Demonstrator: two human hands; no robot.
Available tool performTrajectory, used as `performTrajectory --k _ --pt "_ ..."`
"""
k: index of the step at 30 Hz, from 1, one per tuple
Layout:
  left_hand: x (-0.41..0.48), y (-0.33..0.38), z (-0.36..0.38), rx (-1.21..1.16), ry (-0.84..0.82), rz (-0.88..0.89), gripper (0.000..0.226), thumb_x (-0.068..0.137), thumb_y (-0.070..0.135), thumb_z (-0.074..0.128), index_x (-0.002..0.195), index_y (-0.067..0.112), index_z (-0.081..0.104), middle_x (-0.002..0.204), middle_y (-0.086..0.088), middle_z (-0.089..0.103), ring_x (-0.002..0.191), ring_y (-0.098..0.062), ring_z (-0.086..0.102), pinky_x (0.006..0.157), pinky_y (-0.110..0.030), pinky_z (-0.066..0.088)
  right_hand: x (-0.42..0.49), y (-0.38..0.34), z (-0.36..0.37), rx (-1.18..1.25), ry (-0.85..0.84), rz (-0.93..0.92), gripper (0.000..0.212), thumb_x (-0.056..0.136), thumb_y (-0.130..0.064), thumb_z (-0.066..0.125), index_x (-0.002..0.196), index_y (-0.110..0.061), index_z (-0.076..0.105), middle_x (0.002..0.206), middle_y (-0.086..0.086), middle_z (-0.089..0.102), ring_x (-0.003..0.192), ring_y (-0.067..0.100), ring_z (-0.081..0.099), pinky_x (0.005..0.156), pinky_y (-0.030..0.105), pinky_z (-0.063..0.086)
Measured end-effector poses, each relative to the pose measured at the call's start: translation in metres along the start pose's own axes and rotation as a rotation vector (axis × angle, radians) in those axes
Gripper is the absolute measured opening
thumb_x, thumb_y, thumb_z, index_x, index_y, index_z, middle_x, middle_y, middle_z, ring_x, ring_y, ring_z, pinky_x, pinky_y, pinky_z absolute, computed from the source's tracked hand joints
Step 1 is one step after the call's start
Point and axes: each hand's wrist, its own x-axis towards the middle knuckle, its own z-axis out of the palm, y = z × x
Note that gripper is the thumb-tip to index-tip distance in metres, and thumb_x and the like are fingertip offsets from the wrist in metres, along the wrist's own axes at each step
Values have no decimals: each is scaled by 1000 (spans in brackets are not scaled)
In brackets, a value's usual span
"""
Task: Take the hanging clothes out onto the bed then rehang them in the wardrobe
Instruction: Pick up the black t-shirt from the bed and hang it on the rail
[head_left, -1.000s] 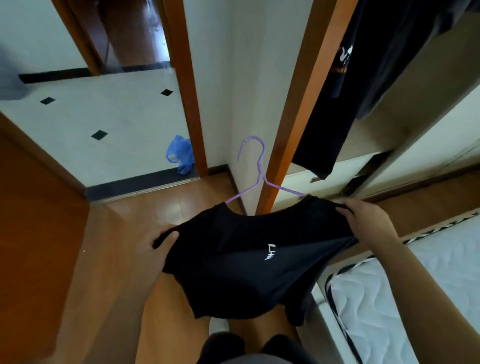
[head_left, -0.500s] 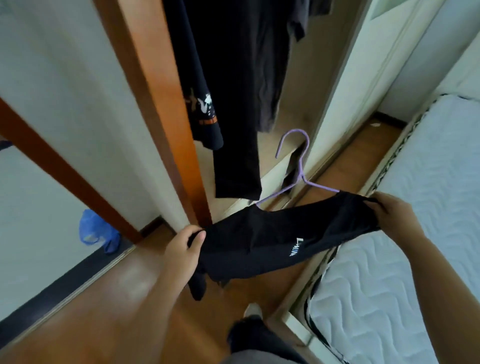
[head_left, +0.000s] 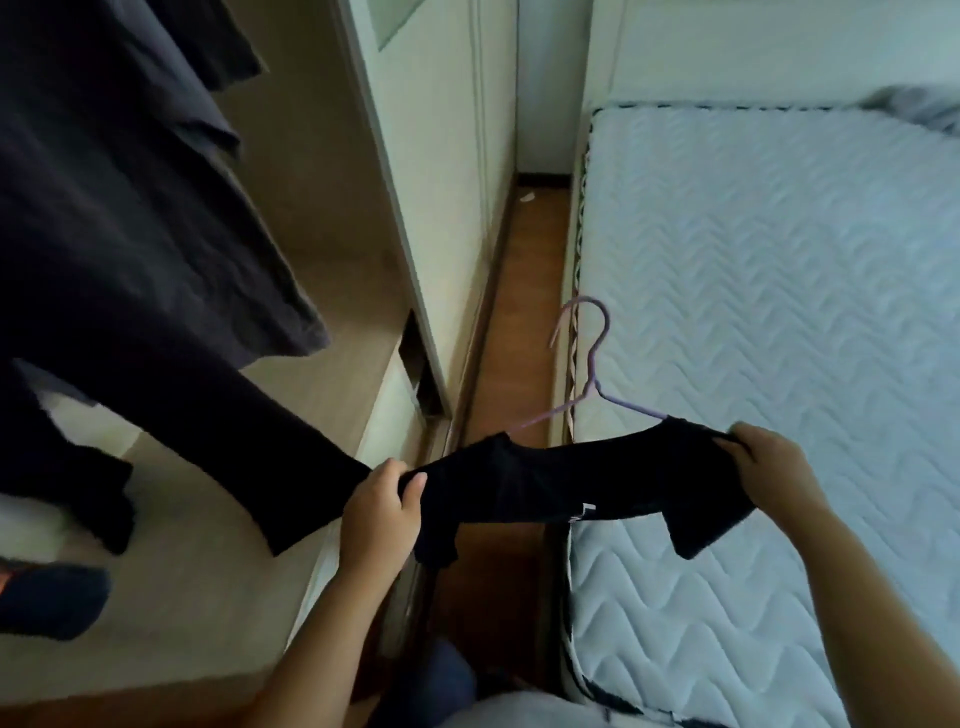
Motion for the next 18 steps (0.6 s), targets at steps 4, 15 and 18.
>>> performTrajectory --k 4,15,18 --pt "54 20 30 5 -60 122 16 89 18 54 86 2 59 81 -9 63 77 -28 58 64 -28 34 -4 23 0 55 29 164 29 91 -17 51 63 -13 45 69 13 53 72 29 51 64 35 35" --pt "256 45 74 85 119 521 31 88 23 41 75 1 60 69 -14 59 62 -33 53 53 -35 42 93 -26 11 96 94 387 19 93 -19 47 77 -13 55 74 6 54 75 24 49 66 30 31" --pt "307 32 65 95 249 586 29 89 19 43 75 0 59 66 -17 56 65 -29 44 55 -39 38 143 -52 21 127 48 362 21 92 -18 48 71 -18 51 74 2 51 76 22 47 66 28 30"
